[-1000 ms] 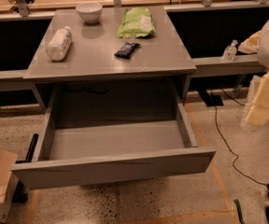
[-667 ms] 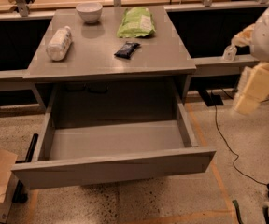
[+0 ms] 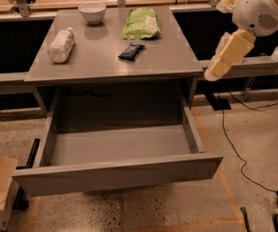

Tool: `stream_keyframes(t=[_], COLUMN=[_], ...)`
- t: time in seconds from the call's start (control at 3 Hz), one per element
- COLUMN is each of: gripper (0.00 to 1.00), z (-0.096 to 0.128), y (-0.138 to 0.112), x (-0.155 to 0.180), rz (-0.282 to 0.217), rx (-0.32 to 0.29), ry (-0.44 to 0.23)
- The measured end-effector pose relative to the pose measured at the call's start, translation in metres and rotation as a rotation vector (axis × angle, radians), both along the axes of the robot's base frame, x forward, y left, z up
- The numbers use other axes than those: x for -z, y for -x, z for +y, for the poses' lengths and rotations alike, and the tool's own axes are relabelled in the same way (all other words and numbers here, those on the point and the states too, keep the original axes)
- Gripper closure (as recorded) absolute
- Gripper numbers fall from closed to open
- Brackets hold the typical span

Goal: Place green rice chip bag into top drawer

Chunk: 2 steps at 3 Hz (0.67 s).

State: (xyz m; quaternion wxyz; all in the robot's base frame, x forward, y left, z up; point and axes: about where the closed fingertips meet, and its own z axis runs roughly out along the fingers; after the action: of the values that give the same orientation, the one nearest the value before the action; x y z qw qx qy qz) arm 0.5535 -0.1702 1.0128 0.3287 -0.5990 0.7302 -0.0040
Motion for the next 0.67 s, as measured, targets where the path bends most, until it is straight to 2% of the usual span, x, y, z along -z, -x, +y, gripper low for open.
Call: stream_keyframes(t=[0.33, 0.67], gripper=[0.0, 0.0], z=[0.001, 0.005], y=[-0.005, -0.023], x=[-0.007, -0.003], rz=[-0.021, -0.063], rx=[0.003, 0.037], ry=[-0.009, -0.096])
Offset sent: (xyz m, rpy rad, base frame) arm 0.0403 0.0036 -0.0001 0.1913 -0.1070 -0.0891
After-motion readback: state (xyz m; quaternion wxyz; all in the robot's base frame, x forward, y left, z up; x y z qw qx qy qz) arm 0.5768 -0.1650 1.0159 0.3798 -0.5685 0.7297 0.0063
